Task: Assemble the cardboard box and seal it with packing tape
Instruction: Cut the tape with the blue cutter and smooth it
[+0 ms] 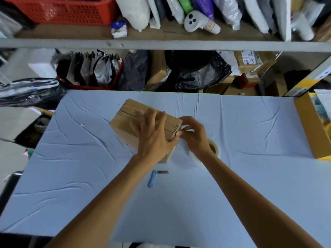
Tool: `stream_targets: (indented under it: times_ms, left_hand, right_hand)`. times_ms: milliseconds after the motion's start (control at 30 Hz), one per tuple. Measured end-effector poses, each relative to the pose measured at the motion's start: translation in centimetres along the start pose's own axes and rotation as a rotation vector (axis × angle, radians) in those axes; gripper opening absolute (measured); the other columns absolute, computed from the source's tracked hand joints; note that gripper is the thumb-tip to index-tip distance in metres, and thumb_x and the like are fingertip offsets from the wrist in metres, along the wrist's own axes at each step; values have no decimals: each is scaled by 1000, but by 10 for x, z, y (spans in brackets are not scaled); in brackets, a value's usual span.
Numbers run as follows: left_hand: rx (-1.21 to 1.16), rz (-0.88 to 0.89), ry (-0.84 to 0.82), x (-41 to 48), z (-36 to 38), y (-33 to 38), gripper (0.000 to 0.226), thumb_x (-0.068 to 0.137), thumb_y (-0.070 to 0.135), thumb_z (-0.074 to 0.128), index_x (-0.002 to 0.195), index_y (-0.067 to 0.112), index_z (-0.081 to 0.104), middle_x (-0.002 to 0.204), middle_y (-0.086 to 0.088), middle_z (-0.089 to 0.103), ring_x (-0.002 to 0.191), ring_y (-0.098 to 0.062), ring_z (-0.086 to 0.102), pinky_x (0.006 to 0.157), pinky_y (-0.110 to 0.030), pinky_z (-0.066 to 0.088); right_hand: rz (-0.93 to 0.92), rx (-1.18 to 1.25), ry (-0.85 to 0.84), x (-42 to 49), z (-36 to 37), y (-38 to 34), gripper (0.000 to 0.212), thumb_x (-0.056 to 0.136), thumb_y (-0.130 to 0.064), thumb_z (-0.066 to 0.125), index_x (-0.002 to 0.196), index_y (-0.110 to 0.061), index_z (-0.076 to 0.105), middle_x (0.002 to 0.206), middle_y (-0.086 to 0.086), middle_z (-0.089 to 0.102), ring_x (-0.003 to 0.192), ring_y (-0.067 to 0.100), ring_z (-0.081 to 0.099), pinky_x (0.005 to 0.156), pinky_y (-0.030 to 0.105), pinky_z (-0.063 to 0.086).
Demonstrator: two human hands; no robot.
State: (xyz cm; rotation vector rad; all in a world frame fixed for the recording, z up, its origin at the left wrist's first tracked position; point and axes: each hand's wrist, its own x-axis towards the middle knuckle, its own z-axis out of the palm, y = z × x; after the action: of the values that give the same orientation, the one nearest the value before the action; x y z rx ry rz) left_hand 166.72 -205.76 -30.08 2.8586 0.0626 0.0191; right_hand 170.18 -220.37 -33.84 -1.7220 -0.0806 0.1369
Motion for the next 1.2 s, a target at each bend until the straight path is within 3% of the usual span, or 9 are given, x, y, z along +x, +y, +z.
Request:
stream_targets:
  times_ms: [133, 267, 433, 600, 700, 833, 967, 1100, 1200]
  left_hand:
    - [-8, -18, -38, 3, -7, 6, 83, 78, 60, 59, 145, 23, 28, 151, -8, 22, 142, -42, 5, 108, -68, 5]
    - [23, -37, -63, 4, -7, 9, 84, 79, 63, 57, 145, 22, 26, 151, -9, 20, 142, -44, 4, 107, -70, 5]
    - [88, -53, -124, 7, -11, 15, 93, 77, 63, 58, 147, 19, 15, 151, -14, 11, 140, -49, 2, 106, -70, 11]
    - [138, -49, -189, 11, -21, 14, 87, 82, 65, 46, 149, 20, 13, 151, -12, 13, 139, -48, 9, 105, -64, 25]
    - [133, -39, -261, 17, -29, 9, 74, 89, 60, 39, 149, 22, 18, 153, -11, 15, 137, -47, 18, 109, -57, 28]
    - [131, 55, -222, 33, -42, -1, 47, 92, 47, 47, 133, 23, 41, 139, -11, 32, 122, -36, 40, 103, -45, 34]
    - [52, 125, -253, 43, -51, -8, 44, 88, 48, 55, 124, 23, 45, 126, -4, 44, 120, -26, 40, 102, -36, 30]
    - [156, 56, -328, 41, -56, -12, 47, 88, 58, 48, 123, 26, 46, 122, -6, 45, 116, -28, 39, 101, -38, 28]
    - [99, -24, -416, 39, -56, -15, 49, 89, 61, 44, 122, 26, 46, 126, -9, 43, 118, -29, 36, 97, -41, 35]
  right_hand:
    - [7, 18, 3, 10, -2, -1, 35, 66, 15, 73, 89, -10, 68, 79, 5, 65, 71, 11, 57, 65, 19, 50]
    - [1, 53, -47, 3, -8, -2, 24, 77, 2, 72, 101, -3, 69, 97, 13, 69, 81, 18, 60, 71, 17, 50]
    - [96, 45, -124, -10, -9, 3, 31, 88, -30, 64, 118, -23, 64, 115, -6, 68, 109, 15, 62, 96, 40, 50]
    - [141, 161, -189, -10, -11, -5, 41, 83, -40, 68, 120, -22, 62, 120, 1, 67, 116, 22, 61, 101, 48, 47]
    - [149, 169, -169, -5, -11, -14, 37, 82, -36, 71, 113, -16, 66, 111, 8, 70, 109, 25, 65, 98, 43, 50]
    - [161, 145, -182, 2, -13, -21, 22, 89, -16, 66, 109, -7, 66, 104, 14, 71, 99, 22, 67, 87, 33, 51]
    - [193, 107, -185, 6, -13, -29, 23, 90, -9, 63, 112, -2, 64, 104, 21, 68, 91, 18, 64, 77, 20, 50]
    - [192, -31, -179, 3, -7, -28, 27, 91, -26, 63, 114, -11, 63, 108, 10, 69, 102, 26, 65, 92, 43, 53]
    - [280, -64, -144, -4, 0, -30, 45, 88, -36, 66, 124, -12, 53, 117, 6, 62, 101, 24, 64, 89, 46, 55]
